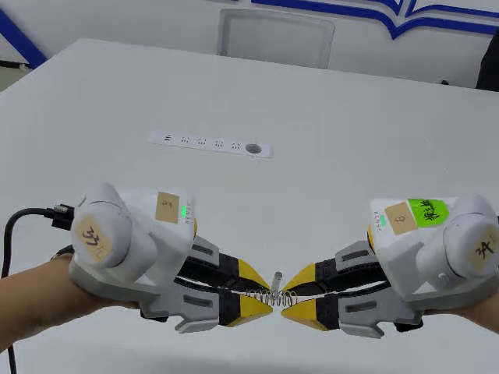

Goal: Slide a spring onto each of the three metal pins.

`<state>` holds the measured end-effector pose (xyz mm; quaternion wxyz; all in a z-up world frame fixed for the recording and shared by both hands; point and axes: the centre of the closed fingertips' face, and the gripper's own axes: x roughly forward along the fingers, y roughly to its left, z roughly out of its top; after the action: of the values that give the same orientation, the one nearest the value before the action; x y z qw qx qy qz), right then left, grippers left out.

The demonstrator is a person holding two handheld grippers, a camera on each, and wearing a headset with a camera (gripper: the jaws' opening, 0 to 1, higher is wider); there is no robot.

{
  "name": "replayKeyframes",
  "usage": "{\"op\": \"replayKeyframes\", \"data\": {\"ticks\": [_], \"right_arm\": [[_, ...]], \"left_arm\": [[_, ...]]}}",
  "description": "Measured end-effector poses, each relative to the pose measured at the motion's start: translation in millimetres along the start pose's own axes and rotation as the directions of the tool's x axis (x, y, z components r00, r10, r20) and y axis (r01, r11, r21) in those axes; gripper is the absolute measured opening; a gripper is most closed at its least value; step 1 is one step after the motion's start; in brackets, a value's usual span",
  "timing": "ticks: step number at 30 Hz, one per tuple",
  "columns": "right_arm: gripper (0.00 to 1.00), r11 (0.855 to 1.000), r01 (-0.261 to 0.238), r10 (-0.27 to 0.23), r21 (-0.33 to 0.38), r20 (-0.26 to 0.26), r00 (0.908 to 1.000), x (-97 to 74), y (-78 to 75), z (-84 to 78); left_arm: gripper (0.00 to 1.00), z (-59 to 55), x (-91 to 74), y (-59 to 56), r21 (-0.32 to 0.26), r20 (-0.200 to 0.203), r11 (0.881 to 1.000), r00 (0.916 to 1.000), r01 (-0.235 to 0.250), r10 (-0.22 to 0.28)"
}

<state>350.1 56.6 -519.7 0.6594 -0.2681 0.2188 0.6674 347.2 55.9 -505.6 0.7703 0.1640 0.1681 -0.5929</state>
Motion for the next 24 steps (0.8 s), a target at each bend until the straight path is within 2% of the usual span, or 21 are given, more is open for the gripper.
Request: {"op": "replayKeyframes", "data": {"ticks": [4, 10, 14, 21, 24], "right_arm": [[0.11, 1.0, 0.0, 0.0, -0.009, 0.016, 0.9999, -2.9, 0.3, 3.3], [0.11, 1.0, -0.003, 0.002, 0.015, 0.078, 0.997, -11.7, -1.0, 19.1], [0.11, 1.0, 0.007, -0.009, 0.015, 0.096, 0.9953, -12.9, -2.1, 26.3], [0.11, 0.998, 0.003, -0.014, 0.06, 0.18, 0.9836, -12.9, -0.7, 46.5], [0.11, 0.997, 0.0, -0.014, 0.071, 0.196, 0.9806, -12.1, 0.0, 51.2]], "left_arm": [[0.1, -0.3, 0.3, 0.4, 0.01, -0.006, 1.0, 1.0, -0.005, 0.005], [0.1, -1.8, 0.0, 1.8, 0.001, -0.017, 1.0, 0.9998, -0.014, 0.014], [0.1, -1.4, -0.9, 4.6, 0.002, -0.019, 1.0, 0.9995, -0.025, 0.025], [0.1, -3.1, 0.2, 6.3, 0.009, -0.032, 0.999, 0.999, -0.032, 0.033], [0.1, -3.4, 2.3, 6.1, 0.013, -0.036, 0.999, 0.9988, -0.033, 0.033]]}}
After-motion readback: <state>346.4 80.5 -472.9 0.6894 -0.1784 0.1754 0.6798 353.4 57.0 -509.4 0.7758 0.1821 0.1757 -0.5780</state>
